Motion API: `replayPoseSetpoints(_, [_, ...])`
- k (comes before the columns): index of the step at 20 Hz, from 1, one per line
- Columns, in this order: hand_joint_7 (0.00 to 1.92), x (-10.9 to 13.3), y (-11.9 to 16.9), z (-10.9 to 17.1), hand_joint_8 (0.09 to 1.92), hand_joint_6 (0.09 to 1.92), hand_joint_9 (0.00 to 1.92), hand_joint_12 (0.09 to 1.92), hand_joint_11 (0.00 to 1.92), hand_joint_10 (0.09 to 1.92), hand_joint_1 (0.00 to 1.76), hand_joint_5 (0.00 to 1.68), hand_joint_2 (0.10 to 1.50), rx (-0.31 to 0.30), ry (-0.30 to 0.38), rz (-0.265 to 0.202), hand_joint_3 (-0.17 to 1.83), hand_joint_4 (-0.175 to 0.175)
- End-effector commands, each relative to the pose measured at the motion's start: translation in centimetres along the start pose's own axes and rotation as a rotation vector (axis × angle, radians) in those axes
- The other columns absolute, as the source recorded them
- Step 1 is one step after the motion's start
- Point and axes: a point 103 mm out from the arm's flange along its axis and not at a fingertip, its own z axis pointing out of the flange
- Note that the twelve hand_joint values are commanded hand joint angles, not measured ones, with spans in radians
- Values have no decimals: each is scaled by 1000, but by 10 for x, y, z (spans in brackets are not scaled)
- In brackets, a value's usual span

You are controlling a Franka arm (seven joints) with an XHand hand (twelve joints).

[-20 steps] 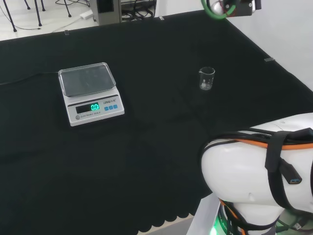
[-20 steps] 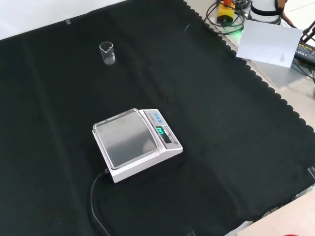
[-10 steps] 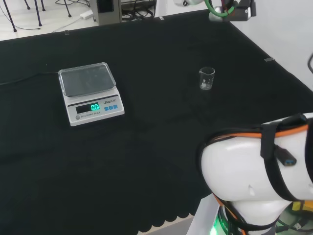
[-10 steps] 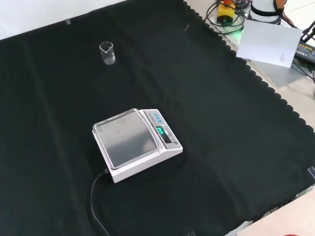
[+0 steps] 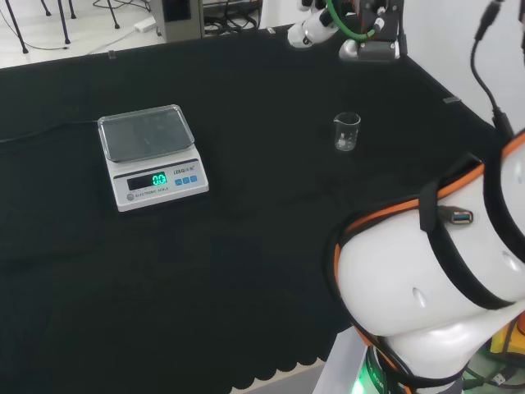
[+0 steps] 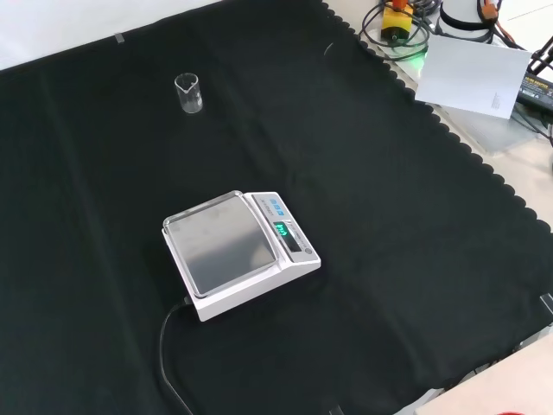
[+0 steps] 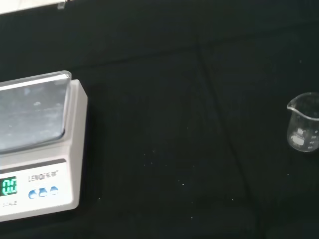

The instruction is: Pick up the beaker.

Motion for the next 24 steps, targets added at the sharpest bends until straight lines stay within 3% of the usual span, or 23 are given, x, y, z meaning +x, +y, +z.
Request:
replayPoseSetpoints(1, [436, -16, 38, 12, 661, 193, 590, 1432, 164, 732, 716, 449, 1093, -8, 28, 9, -175, -11])
replayPoseSetpoints(7, [448, -32, 63, 34, 667, 200, 609, 1424, 185, 738, 713, 463, 1090, 17, 28, 10, -175, -14])
replayPoseSetpoints(10, [453, -40, 78, 45, 669, 203, 613, 1418, 195, 737, 714, 468, 1086, 36, 1, 39, -175, -14])
replayPoseSetpoints(15, [449, -53, 101, 59, 667, 205, 608, 1413, 200, 734, 721, 466, 1073, 63, 3, 49, -175, -15])
replayPoseSetpoints(18, [449, -60, 112, 66, 668, 206, 608, 1412, 199, 733, 725, 466, 1069, 57, 19, 34, -175, -15])
replayPoseSetpoints(22, [469, -71, 124, 77, 676, 212, 625, 1412, 211, 739, 732, 475, 1068, 61, -46, 47, -175, -19])
replayPoseSetpoints(24, [473, -75, 130, 83, 677, 218, 630, 1410, 217, 739, 739, 484, 1068, 75, -40, 59, -175, -19])
